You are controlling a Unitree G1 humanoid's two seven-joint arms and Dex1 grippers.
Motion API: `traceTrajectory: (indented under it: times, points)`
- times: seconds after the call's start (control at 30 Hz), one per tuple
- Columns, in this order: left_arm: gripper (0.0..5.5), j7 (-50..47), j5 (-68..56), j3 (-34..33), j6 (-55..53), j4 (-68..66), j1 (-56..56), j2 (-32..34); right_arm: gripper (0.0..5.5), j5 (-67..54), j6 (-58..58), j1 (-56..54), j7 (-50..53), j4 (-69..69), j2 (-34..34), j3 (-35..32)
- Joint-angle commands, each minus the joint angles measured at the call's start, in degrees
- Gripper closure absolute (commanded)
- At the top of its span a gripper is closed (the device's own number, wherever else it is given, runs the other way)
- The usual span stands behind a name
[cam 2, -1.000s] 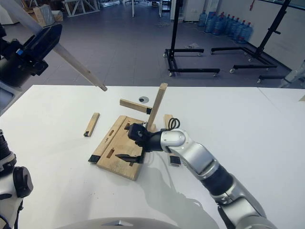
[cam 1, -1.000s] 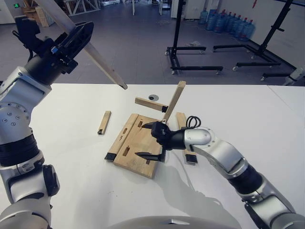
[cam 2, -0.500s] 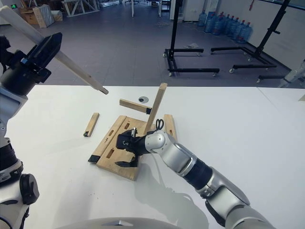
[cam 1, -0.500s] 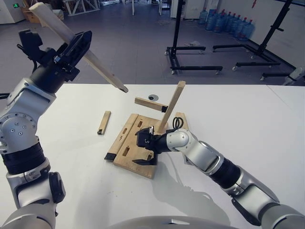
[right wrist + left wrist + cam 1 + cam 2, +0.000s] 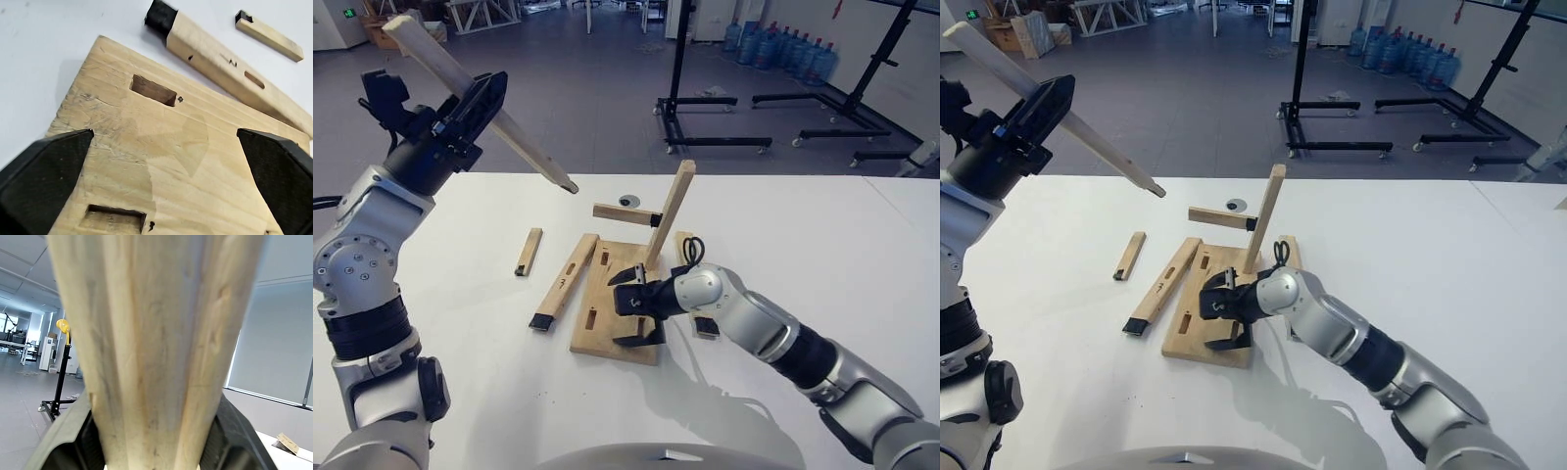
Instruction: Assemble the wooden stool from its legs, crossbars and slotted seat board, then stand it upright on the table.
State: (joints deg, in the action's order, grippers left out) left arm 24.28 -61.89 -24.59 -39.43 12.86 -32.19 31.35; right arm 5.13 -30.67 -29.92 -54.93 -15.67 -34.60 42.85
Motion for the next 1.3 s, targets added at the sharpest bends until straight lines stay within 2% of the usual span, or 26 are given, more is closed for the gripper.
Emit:
traceTrajectory:
  times: [0.03, 0.23, 0.4, 0.5, 0.63, 0.8, 0.87, 0.97, 1.1, 1.3]
  points:
    - [3.48, -0.2, 0.7, 0.0, 0.4, 0.1, 0.5, 0.1, 0.10, 3.0, 2.3, 5.1, -5.9, 1.2, -10.4, 1.0]
    - [3.48, -1.8, -0.2, 1.9, -3.7, 0.0, 1.3, 0.6, 0.10, 3.6, 11.5, 4.5, -11.2, 3.1, -16.8, -3.4]
    - [3.48, -1.5, 0.2, 4.5, -6.3, -0.9, 0.3, 0.5, 0.10, 5.0, 16.1, 2.8, -11.7, 5.9, -16.8, -6.6]
    - [3.48, 0.1, 2.8, 6.2, -3.9, -1.3, 0.3, -0.5, 0.10, 5.1, 16.6, 2.0, -11.6, 6.2, -16.1, -8.7]
    - [3.48, 2.9, 6.9, 8.2, 0.2, -0.6, 1.7, -1.9, 0.10, 4.6, 15.4, 1.8, -12.9, 3.2, -16.4, -11.3]
    - [3.48, 6.1, 6.6, 9.5, -2.2, -2.7, 1.4, -1.4, 0.10, 2.2, 10.8, 1.5, -14.5, -3.1, -16.8, -15.9]
    - [3.48, 8.1, 5.5, 9.2, -2.9, -4.8, 1.0, -1.5, 0.10, -1.7, 6.6, 0.2, -14.3, -6.3, -15.9, -20.7]
    - [3.48, 13.0, 6.4, 10.3, -1.2, -8.4, 1.1, -2.8, 0.10, -8.0, 0.3, -2.1, -10.5, -6.1, -12.4, -29.3]
    - [3.48, 19.1, 8.2, 12.6, 1.9, -16.3, -0.8, -7.3, 0.10, -12.8, -3.7, 0.7, -3.0, -5.2, -7.2, -36.8]
    - [3.48, 28.3, 18.1, 17.2, 11.2, -30.6, -0.9, -10.1, 0.10, -19.2, -8.0, 3.2, 0.9, -7.9, -3.8, -39.4]
